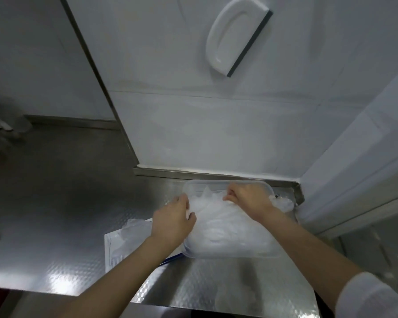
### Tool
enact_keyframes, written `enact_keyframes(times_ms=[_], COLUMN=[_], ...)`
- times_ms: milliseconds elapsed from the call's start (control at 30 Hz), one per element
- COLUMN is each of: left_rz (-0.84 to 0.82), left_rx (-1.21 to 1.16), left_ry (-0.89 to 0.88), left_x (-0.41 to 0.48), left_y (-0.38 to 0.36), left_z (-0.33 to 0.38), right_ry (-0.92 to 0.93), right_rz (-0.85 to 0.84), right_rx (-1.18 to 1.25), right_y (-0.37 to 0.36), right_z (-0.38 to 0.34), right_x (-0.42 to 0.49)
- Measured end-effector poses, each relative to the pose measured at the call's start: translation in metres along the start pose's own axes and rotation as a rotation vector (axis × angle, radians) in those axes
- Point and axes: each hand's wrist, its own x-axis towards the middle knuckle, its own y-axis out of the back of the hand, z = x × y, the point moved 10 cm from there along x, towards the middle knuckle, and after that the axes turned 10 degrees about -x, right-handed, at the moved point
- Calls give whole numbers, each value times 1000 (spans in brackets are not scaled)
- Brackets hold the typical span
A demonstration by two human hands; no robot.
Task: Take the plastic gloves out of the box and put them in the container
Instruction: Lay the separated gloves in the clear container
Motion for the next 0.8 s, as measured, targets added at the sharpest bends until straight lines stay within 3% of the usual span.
enact_keyframes(times_ms=[100, 200, 300, 433, 533, 633, 800], left_rz=[8, -232, -439, -472, -475, -510, -561], left_rx=[-117, -78, 135, 312, 381, 423, 482], left_ry=[-224, -375, -387, -331, -317, -287, -242], left_x=[-1, -2, -2, 7, 12, 16, 20], left_y=[-5, -48, -91, -111, -120, -128, -131], left_z=[28, 49, 46, 40, 36, 30, 27], right_ry=[58, 95, 105, 171, 202, 53, 8], right_rz=[-34, -38, 24, 189, 12, -231, -354], right_rx=[-72, -121, -5, 109, 47, 23, -76], right_y=[-7, -10, -6, 12, -14, -51, -78], right_z=[-14, -23, -26, -36, -39, -14, 2], right_x=[0, -1, -7, -37, -50, -48, -41])
